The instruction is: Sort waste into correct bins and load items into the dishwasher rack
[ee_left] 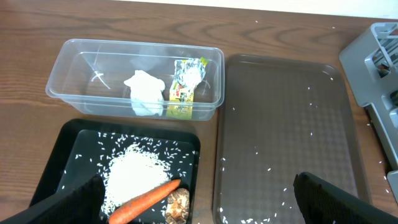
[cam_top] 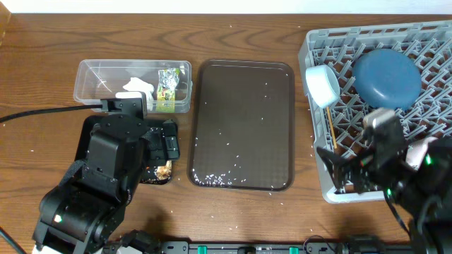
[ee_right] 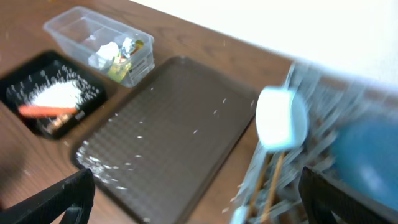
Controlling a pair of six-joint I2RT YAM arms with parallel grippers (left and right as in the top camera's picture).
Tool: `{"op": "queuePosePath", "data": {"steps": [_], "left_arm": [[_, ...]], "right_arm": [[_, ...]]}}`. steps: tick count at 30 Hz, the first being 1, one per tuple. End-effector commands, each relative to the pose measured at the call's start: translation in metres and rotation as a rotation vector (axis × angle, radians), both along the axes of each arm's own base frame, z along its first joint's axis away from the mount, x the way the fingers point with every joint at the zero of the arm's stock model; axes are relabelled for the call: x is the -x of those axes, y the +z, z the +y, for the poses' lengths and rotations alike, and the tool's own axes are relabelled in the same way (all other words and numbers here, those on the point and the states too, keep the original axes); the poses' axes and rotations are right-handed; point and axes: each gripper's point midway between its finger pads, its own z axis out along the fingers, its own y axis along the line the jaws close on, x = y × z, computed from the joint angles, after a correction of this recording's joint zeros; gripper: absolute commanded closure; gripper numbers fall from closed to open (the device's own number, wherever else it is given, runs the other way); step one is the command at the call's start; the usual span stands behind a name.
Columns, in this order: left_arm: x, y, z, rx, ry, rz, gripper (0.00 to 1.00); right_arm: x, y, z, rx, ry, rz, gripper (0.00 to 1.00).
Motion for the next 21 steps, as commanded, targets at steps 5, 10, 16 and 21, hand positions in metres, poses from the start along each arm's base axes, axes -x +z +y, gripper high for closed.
{"op": "queuePosePath", "data": {"steps": [5,10,16,21], "left_arm": [[0.0,0.002,0.003,-0.017,0.006,-0.005,0.02],[0.0,0.002,0.003,-0.017,0.006,-0.005,0.02],[0.0,0.002,0.004,-0.018,0.006,-0.005,0.02],[0.0,0.002,0.003,-0.017,0.006,-0.005,0.02]], "right_arm": [[0.008,-0.01,-0.005,0.166,0.056,-0.217,0.01],[0.006,-0.057,-0.005,0.124,0.034,-0.251,0.01],[0.0,-0.111,-0.004,-0.016,-0.03,-0.284,0.01],[-0.003,-0.133,-0.004,-0.052,-0.042,-0.364,0.01]]}}
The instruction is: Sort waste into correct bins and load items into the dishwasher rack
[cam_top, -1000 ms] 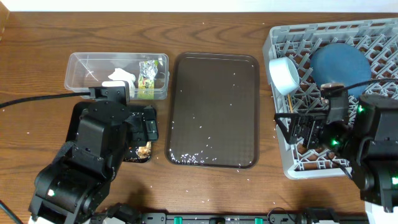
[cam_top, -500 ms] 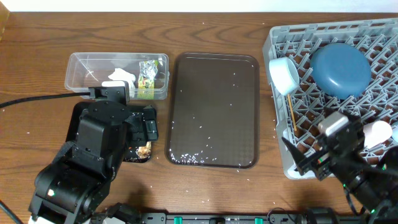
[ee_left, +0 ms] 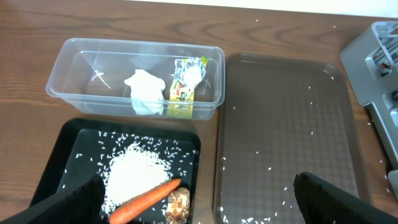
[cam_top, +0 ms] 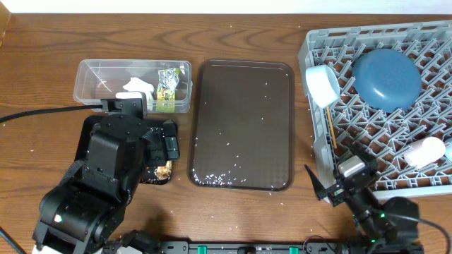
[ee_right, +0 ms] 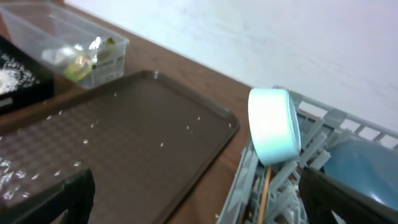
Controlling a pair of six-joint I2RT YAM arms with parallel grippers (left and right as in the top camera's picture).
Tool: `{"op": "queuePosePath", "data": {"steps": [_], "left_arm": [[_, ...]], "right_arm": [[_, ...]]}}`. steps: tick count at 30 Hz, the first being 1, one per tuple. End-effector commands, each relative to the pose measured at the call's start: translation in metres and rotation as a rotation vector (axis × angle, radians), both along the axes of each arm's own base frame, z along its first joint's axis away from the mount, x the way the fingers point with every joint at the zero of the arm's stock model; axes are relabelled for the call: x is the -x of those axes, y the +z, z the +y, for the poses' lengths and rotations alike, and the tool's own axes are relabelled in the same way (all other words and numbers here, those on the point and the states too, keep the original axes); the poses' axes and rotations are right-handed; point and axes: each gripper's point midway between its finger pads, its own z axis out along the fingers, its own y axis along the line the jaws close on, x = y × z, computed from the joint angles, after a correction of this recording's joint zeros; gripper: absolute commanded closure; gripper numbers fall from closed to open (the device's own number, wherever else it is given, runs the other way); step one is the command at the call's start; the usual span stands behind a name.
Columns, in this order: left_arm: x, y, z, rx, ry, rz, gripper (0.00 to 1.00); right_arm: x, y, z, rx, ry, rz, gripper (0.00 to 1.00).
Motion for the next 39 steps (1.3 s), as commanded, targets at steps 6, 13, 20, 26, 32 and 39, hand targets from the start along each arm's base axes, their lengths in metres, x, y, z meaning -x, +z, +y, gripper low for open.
{"op": "queuePosePath", "data": {"steps": [6,13,20,26,32,39], "left_arm": [[-0.001,0.002,0.003,-0.016,0.006,-0.008,0.02],[-0.001,0.002,0.003,-0.016,0.006,-0.008,0.02],[-0.001,0.002,0.003,-0.016,0.006,-0.008,0.02],[-0.001,0.002,0.003,-0.016,0.006,-0.008,0.02],[-0.001,0.002,0.003,-0.016,0.006,-0.008,0.02],[-0.001,0.003,0.003,-0.016,0.006,-0.009,0.02]], "right_arm": [[-0.009,-0.019,0.0,-0.052,-0.012,-0.07,0.01],[-0.017,-0.027,-0.001,-0.055,-0.016,-0.139,0.01],[-0.019,-0.024,-0.003,-0.055,-0.029,-0.154,0.01],[-0.018,-0.031,-0.003,-0.053,-0.029,-0.123,0.01],[-0.018,-0.031,-0.003,-0.053,-0.029,-0.123,0.01],[-0.018,-0.031,-0.003,-0.053,-0.029,-0.123,0.01]]}}
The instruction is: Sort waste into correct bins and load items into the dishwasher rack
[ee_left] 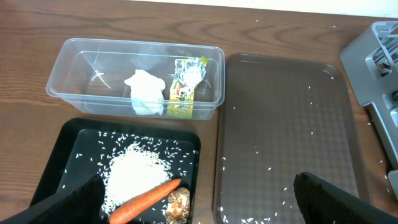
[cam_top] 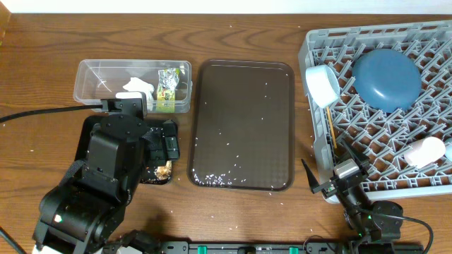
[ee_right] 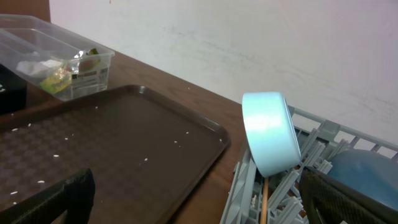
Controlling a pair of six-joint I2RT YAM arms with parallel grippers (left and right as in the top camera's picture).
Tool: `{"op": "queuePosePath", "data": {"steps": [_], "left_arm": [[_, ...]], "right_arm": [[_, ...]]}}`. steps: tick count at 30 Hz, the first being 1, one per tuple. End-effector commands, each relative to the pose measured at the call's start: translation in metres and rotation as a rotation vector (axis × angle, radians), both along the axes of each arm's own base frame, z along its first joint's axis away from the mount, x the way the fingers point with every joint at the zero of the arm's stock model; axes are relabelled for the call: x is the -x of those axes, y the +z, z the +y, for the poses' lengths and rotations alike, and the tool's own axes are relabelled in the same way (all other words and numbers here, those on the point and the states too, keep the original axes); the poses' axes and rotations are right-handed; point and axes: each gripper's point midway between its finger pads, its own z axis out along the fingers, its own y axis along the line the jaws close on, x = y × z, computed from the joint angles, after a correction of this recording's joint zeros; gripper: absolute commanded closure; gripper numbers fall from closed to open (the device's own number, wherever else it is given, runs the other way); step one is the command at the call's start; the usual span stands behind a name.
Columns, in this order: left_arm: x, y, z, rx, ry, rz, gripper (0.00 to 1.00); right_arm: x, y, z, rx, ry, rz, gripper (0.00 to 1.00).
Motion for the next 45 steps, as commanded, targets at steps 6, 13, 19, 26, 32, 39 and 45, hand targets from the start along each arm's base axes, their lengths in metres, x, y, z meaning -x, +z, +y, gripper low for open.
{"op": "queuePosePath", "data": {"steps": [6,13,19,26,32,39,45], "left_arm": [[-0.001,0.003,0.003,-0.015,0.006,-0.009,0.02],[0.003,0.004,0.011,-0.034,0.025,-0.023,0.02],[-0.011,0.022,0.035,0.083,0.129,-0.232,0.02],[0.006,0.003,0.051,0.128,0.108,-0.434,0.02],[0.027,-0.029,0.057,0.123,0.122,-0.528,0.02],[0.029,-0.052,0.057,0.133,0.117,-0.633,0.02],[0.023,-0.085,0.057,0.132,0.118,-0.615,0.02]], "right_arm": [[0.0,-0.001,-0.001,-0.014,-0.009,0.007,0.01],[0.0,-0.001,-0.001,-0.014,-0.009,0.007,0.01],[0.0,-0.001,-0.001,-0.014,-0.009,0.007,0.01],[0.0,-0.001,-0.001,-0.014,-0.009,0.007,0.01],[0.0,-0.001,-0.001,-0.014,-0.009,0.007,0.01],[0.0,-0.001,-0.001,-0.014,-0.009,0.007,0.01],[0.0,-0.001,-0.001,-0.014,-0.009,0.007,0.01]]}}
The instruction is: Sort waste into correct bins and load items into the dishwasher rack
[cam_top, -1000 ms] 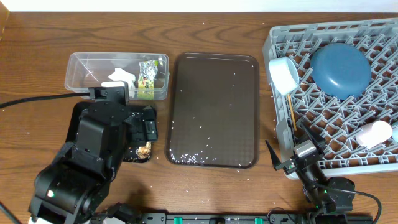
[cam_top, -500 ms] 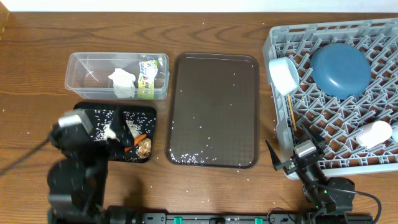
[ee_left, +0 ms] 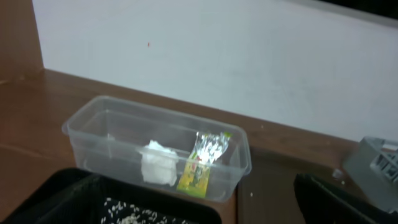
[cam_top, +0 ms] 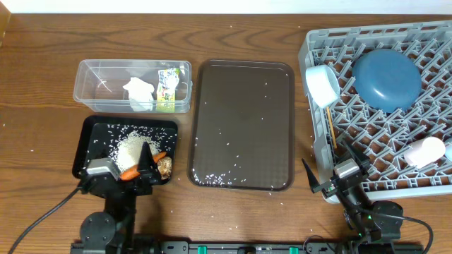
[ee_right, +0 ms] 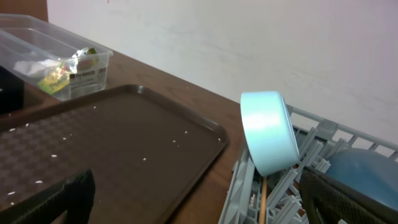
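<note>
The clear bin [cam_top: 133,86] holds a white tissue [ee_left: 157,170] and a yellow wrapper [ee_left: 203,165]. In front of it, the black tray [cam_top: 90,141] carries rice, a carrot [cam_top: 141,164] and a mushroom. The grey rack [cam_top: 424,185] holds a light blue cup [ee_right: 268,130], a blue bowl [cam_top: 386,77], a white cup [cam_top: 424,150] and chopsticks [cam_top: 330,132]. My left gripper [cam_top: 121,168] sits low at the black tray's front edge, open and empty. My right gripper [cam_top: 332,173] rests open by the rack's front left corner.
A brown serving tray [cam_top: 242,125] with scattered rice grains lies between the bins and the rack. Loose grains dot the wooden table [cam_top: 42,99]. A white wall rises behind the table's far edge.
My left arm was raised over the black tray, looking down. It is now low at the table's front edge, looking level across the bins. The right arm has not moved.
My right gripper was open over the rack's front part while the left arm hung above the black tray. Then the right gripper was low at the front edge by the rack's corner and stayed there. Now the left gripper is also down at the front.
</note>
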Controlling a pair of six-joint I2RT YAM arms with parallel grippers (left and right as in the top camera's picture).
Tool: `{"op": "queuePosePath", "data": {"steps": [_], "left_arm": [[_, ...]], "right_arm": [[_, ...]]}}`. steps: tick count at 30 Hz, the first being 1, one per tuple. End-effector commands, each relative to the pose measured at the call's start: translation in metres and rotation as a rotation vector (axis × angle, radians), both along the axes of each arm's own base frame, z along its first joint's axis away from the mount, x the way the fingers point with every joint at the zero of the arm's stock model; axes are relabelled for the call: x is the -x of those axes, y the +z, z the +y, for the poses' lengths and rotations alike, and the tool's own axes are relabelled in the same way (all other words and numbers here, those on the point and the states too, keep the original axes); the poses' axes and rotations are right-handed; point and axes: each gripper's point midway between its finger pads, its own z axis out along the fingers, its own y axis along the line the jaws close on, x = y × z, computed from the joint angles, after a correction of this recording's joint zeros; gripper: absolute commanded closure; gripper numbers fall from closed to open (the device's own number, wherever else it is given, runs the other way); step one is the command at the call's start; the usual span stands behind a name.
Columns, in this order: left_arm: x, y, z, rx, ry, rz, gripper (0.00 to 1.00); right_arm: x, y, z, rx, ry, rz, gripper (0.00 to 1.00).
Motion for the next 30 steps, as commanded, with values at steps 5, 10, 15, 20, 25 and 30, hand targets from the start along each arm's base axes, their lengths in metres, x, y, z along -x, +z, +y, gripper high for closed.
{"op": "queuePosePath", "data": {"steps": [5,10,15,20,25,30], "left_arm": [[-0.014,-0.039,-0.002,-0.01,-0.01,0.034,0.02],[-0.024,-0.055,-0.002,-0.009,-0.011,0.008,0.02],[-0.028,-0.069,-0.002,-0.01,-0.01,0.024,0.02],[-0.029,-0.09,-0.003,-0.011,-0.011,0.066,0.02],[-0.031,-0.097,-0.003,-0.008,-0.012,0.071,0.02],[-0.031,-0.097,-0.003,-0.008,-0.012,0.072,0.02]], "right_arm": [[0.0,0.0,0.0,-0.014,-0.002,0.006,0.01],[0.0,0.0,0.0,-0.014,-0.002,0.006,0.01],[0.0,0.0,0.0,-0.014,-0.002,0.006,0.01],[0.0,0.0,0.0,-0.014,-0.002,0.006,0.01],[0.0,0.0,0.0,-0.014,-0.002,0.006,0.01],[0.0,0.0,0.0,-0.014,-0.002,0.006,0.01]]}}
